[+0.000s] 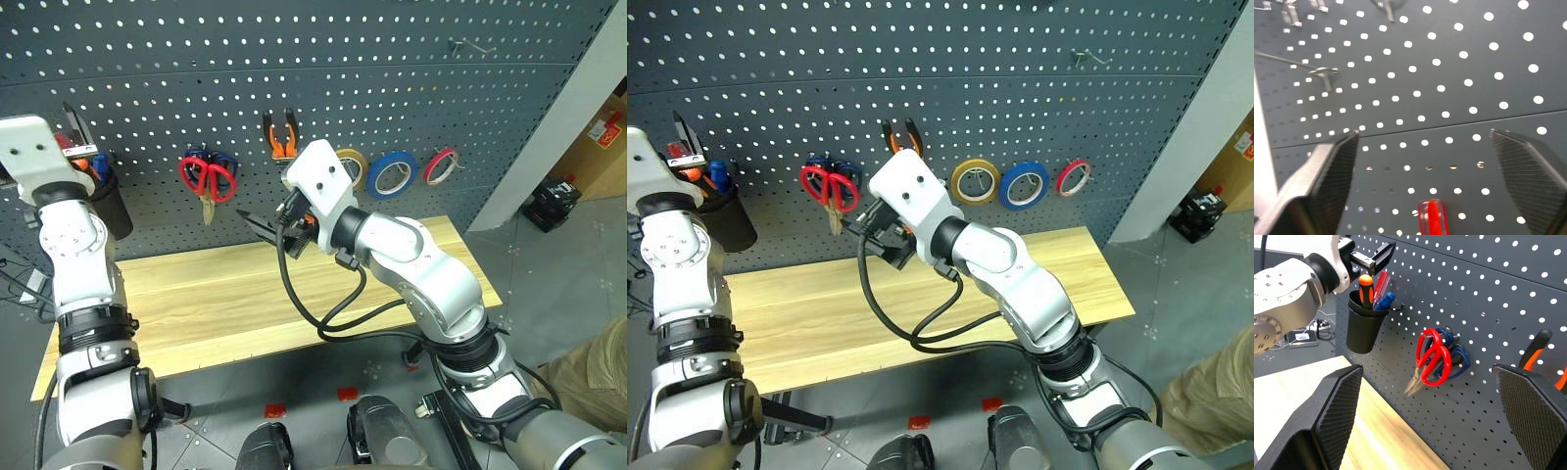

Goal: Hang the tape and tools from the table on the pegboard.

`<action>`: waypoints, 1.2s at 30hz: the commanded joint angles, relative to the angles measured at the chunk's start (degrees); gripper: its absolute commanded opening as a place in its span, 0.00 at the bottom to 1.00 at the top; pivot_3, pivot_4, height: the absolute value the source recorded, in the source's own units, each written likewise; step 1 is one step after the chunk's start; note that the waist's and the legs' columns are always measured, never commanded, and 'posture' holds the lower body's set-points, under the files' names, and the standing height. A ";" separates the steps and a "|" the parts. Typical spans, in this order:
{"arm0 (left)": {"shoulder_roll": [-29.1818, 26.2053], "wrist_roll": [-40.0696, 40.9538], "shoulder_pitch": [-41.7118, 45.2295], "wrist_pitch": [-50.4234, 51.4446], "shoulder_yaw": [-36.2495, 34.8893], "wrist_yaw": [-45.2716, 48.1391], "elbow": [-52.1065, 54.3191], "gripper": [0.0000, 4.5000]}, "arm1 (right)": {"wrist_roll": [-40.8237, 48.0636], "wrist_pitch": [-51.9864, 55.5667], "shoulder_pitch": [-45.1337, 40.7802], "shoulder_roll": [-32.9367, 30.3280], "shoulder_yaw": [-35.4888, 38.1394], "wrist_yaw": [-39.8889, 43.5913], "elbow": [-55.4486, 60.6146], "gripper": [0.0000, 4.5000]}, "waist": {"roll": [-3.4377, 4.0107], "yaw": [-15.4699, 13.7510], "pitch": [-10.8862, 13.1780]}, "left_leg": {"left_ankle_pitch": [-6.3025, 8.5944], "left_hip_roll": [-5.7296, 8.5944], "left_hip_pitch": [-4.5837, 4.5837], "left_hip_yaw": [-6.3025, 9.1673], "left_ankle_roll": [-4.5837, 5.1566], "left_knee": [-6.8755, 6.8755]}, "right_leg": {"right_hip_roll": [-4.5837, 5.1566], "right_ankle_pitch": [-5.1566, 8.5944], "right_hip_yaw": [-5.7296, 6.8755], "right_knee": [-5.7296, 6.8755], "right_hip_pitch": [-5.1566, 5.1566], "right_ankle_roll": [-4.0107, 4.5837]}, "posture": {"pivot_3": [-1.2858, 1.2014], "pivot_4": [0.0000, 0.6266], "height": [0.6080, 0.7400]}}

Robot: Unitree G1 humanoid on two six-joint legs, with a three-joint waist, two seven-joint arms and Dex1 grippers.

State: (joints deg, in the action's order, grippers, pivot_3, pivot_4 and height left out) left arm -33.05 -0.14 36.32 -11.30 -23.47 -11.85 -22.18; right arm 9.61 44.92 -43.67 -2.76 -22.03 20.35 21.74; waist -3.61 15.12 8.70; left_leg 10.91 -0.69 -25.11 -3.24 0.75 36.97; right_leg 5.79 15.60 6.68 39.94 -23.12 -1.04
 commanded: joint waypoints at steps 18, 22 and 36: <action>13.80 5.56 -30.04 24.51 3.74 8.47 31.43 0.99 | -4.23 -9.53 16.78 -8.39 2.65 -1.18 -0.99 1.00 | 0.62 -0.88 -1.60 | 0.03 -0.07 0.38 0.10 0.01 0.01 | -0.12 0.05 -0.03 -0.09 0.46 -0.04 | 0.40 0.09 1.00; 14.94 5.97 -31.69 28.43 1.97 7.29 31.66 0.99 | -4.03 -17.61 22.39 -3.94 9.17 -7.31 -9.28 1.00 | 0.68 -2.19 -2.26 | 0.05 -0.06 0.42 0.18 -0.03 0.04 | -0.11 0.10 0.06 -0.17 0.61 -0.11 | 0.41 0.06 1.00; 16.92 7.24 -35.93 28.46 -1.82 6.45 31.67 0.99 | -4.33 -42.52 19.17 -6.54 22.08 -6.67 -48.84 1.00 | 1.09 -7.06 -4.61 | 0.26 -0.07 0.59 0.19 -0.29 -0.04 | -0.18 -0.08 0.11 -0.89 0.96 0.11 | 0.47 0.00 1.00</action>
State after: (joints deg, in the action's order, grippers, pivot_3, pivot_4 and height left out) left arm -16.29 6.74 -0.02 18.99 -24.55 -5.08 7.95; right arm 5.67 6.22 -22.09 -9.00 -0.79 12.90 -25.63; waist -2.52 8.06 4.09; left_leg 11.16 -0.79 -24.52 -3.05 0.47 36.92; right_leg 5.58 15.52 6.80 39.06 -22.16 -0.92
